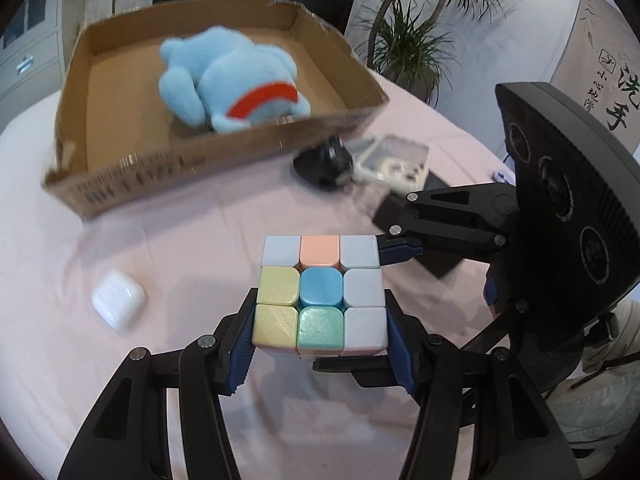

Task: Organize objects
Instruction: 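Carry the cube with both grippers into the box and open them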

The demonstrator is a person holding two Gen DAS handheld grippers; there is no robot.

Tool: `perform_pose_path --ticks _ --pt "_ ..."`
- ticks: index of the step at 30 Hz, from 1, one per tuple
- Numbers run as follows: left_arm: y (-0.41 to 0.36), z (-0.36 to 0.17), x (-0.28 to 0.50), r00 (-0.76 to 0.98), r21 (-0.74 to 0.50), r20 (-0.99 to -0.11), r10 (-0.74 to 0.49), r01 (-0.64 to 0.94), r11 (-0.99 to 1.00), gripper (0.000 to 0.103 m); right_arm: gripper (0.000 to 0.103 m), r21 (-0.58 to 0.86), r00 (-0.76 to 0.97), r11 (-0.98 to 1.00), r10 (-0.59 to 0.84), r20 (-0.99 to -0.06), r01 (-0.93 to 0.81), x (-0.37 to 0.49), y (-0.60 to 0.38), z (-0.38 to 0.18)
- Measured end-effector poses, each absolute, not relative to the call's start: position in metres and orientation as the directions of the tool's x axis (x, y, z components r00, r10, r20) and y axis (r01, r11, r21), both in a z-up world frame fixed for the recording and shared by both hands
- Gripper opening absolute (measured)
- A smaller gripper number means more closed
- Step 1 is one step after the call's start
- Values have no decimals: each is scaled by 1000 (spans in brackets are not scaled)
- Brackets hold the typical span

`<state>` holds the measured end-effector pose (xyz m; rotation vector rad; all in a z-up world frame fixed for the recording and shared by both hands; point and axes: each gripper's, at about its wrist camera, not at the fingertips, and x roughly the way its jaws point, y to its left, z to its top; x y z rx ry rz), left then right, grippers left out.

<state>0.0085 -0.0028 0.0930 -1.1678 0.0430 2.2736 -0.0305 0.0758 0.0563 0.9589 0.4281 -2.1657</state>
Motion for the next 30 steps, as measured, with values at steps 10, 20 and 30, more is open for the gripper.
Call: perform_pose_path --ticks 10,20,30 --pt "-17 158 -54 -510 -156 -715 478 -551 -820 55 56 -113 -552 -697 -445 -705 708 -93 67 125" --pt "-49 188 -122 -539 -164 -695 475 -524 -836 55 56 -193 -580 -663 -432 -691 724 -152 42 159" --pt "-67 143 -180 -521 -193 -729 445 -468 -863 55 56 -146 -523 -663 -416 -744 734 -226 27 121"
